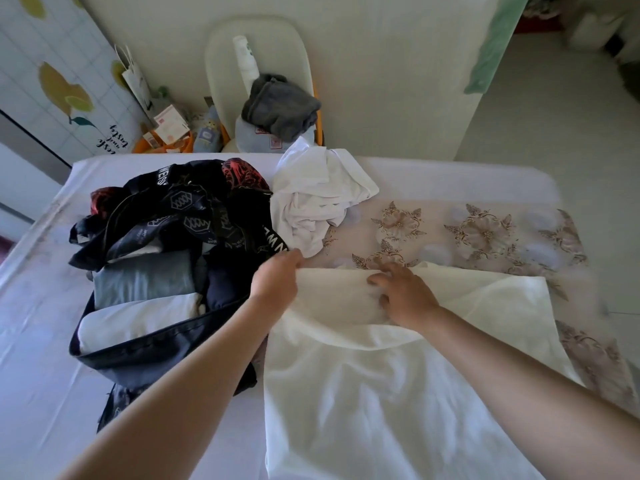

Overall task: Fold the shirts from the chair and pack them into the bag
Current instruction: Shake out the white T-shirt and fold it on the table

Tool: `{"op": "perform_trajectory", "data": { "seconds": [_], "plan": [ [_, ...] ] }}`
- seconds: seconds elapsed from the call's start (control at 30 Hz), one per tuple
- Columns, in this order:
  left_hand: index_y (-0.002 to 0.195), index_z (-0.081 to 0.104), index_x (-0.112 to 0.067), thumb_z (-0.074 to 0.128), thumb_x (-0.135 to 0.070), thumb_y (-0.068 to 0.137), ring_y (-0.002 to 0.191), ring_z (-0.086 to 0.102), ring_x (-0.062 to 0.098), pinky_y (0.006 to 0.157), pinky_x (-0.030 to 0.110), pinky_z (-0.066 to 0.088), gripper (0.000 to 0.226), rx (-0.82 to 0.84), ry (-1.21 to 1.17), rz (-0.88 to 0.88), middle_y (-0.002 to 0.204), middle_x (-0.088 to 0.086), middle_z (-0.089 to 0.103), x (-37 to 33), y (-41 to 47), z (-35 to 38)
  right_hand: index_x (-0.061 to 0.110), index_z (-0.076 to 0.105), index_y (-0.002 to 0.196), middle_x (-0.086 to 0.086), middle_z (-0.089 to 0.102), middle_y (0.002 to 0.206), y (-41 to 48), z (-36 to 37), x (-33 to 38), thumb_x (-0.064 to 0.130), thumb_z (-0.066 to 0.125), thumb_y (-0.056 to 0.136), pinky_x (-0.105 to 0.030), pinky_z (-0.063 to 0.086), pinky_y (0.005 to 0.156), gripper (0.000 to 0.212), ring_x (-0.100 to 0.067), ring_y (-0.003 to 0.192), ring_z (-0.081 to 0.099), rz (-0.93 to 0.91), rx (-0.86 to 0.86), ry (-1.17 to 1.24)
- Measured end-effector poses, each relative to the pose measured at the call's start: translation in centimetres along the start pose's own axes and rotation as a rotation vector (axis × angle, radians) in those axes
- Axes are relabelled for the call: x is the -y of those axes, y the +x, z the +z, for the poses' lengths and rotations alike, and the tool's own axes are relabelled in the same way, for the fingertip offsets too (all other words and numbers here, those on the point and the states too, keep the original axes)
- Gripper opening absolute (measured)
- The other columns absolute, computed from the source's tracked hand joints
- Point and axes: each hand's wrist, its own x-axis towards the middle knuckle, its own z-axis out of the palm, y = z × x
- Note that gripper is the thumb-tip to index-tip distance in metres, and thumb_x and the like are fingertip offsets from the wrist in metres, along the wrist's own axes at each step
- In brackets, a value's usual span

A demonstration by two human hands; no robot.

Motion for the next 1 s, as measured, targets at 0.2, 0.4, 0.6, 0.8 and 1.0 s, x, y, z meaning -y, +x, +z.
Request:
{"op": "perform_trajectory", "data": {
  "seconds": [0.2, 0.4, 0.6, 0.8, 1.0],
  "plan": [
    [0.109, 0.069, -0.034, 0.050, 0.006, 0.077, 0.104, 0.053, 0.026, 0.089, 0.040, 0.047, 0.055, 0.054, 0.099, 0.401, 0.109, -0.002, 0.058, -0.9, 0.1, 0.5, 0.028, 0.068, 0.100, 0.002, 0.052, 0.120, -2.1, -1.4, -0.3, 0.041, 0.051, 0.090, -0.034, 0.047, 0.089, 0.024, -0.021, 0.111, 0.056, 0.026, -0.049, 0.164],
    [0.129, 0.053, -0.026, 0.031, -0.034, 0.101, 0.123, 0.045, 0.024, 0.105, 0.038, 0.030, 0.036, 0.254, 0.709, 0.446, 0.127, 0.004, 0.054, 0.3, -0.3, 1.6, 0.029, 0.069, 0.093, 0.009, 0.054, 0.095, -5.9, -1.7, -2.8, 0.054, 0.046, 0.067, -0.030, 0.042, 0.082, 0.043, -0.016, 0.089, 0.056, -0.097, 0.070, -0.014],
    [0.124, 0.051, -0.018, 0.033, -0.034, 0.104, 0.111, 0.058, 0.025, 0.089, 0.036, 0.042, 0.031, 0.324, 0.617, 0.377, 0.132, 0.004, 0.048, 0.8, 0.5, 0.8, 0.025, 0.067, 0.071, 0.011, 0.061, 0.074, -6.0, -1.8, -3.8, 0.032, 0.054, 0.071, -0.036, 0.050, 0.072, 0.015, -0.016, 0.069, 0.061, -0.138, -0.095, 0.026],
    [0.120, 0.042, -0.014, 0.044, -0.011, 0.096, 0.092, 0.065, 0.022, 0.065, 0.032, 0.044, 0.024, -0.031, 0.453, 0.095, 0.107, 0.001, 0.061, 0.5, 1.4, -0.3, 0.018, 0.066, 0.081, 0.003, 0.065, 0.076, -5.2, -2.3, -4.3, 0.039, 0.059, 0.083, -0.032, 0.040, 0.070, 0.023, -0.021, 0.073, 0.062, -0.081, -0.155, -0.019],
    [0.105, 0.060, -0.013, 0.051, -0.001, 0.070, 0.088, 0.055, 0.031, 0.074, 0.041, 0.044, 0.038, -0.292, 0.438, 0.149, 0.100, 0.008, 0.058, -0.1, 0.4, 2.0, 0.018, 0.066, 0.080, -0.002, 0.066, 0.076, -1.5, -3.2, -4.8, 0.023, 0.073, 0.083, -0.041, 0.036, 0.079, 0.009, -0.029, 0.076, 0.061, 0.182, -0.438, -0.282]
  ]
}}
